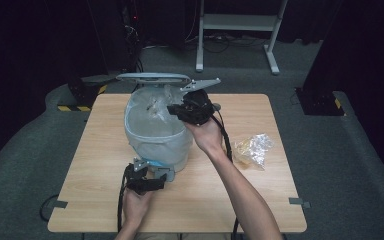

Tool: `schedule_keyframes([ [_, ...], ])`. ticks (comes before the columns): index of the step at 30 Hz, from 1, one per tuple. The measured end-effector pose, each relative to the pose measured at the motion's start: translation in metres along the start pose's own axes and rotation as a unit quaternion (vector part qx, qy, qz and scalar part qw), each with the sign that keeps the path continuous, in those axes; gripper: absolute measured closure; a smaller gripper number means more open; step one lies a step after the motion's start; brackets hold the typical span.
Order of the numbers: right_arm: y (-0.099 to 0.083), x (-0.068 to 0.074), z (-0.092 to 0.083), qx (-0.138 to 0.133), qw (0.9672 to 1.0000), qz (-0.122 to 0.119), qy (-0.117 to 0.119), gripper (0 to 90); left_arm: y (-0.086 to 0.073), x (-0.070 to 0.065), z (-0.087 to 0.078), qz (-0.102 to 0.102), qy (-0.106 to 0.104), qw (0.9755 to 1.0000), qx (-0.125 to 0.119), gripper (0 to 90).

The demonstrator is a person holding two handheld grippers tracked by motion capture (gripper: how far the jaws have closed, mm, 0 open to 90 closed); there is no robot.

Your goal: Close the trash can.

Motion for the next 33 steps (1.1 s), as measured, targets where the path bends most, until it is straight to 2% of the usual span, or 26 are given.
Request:
schedule_keyframes([
  [6, -0.004, 0.002, 0.010, 0.020, 0.9997, -0.006, 0.009, 84.8, 0.000, 0.000, 0.000, 0.000, -0.002, 1.0000, 0.000, 3.2],
  [12, -0.007, 0.003, 0.015, 0.023, 0.9997, -0.006, 0.012, 64.9, 0.000, 0.000, 0.000, 0.000, -0.002, 1.0000, 0.001, 3.3],
  [13, -0.007, 0.003, 0.015, 0.023, 0.9997, -0.006, 0.012, 64.9, 0.000, 0.000, 0.000, 0.000, -0.002, 1.0000, 0.001, 3.2],
  [14, -0.007, 0.004, 0.014, 0.018, 0.9996, -0.006, 0.019, 58.5, 0.000, 0.000, 0.000, 0.001, -0.002, 1.0000, 0.001, 3.2],
  [19, -0.005, 0.005, 0.010, 0.009, 0.9995, -0.008, 0.028, 53.1, 0.000, 0.000, 0.000, 0.001, -0.001, 1.0000, 0.000, 3.2],
  [24, -0.005, 0.007, 0.005, -0.002, 0.9996, -0.012, 0.027, 50.3, 0.000, 0.000, 0.000, 0.001, -0.001, 1.0000, 0.000, 3.3],
  [33, -0.003, 0.009, -0.015, -0.020, 0.9994, -0.024, 0.011, 47.3, 0.000, 0.000, 0.000, 0.001, -0.001, 1.0000, 0.000, 3.3],
])
Point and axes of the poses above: each handheld gripper's, and its own axes: z roughly forward along the jaws, y roughly out of its top, x roughly to its left, the point moved 9 cm from there along z, roughly forward along the jaws
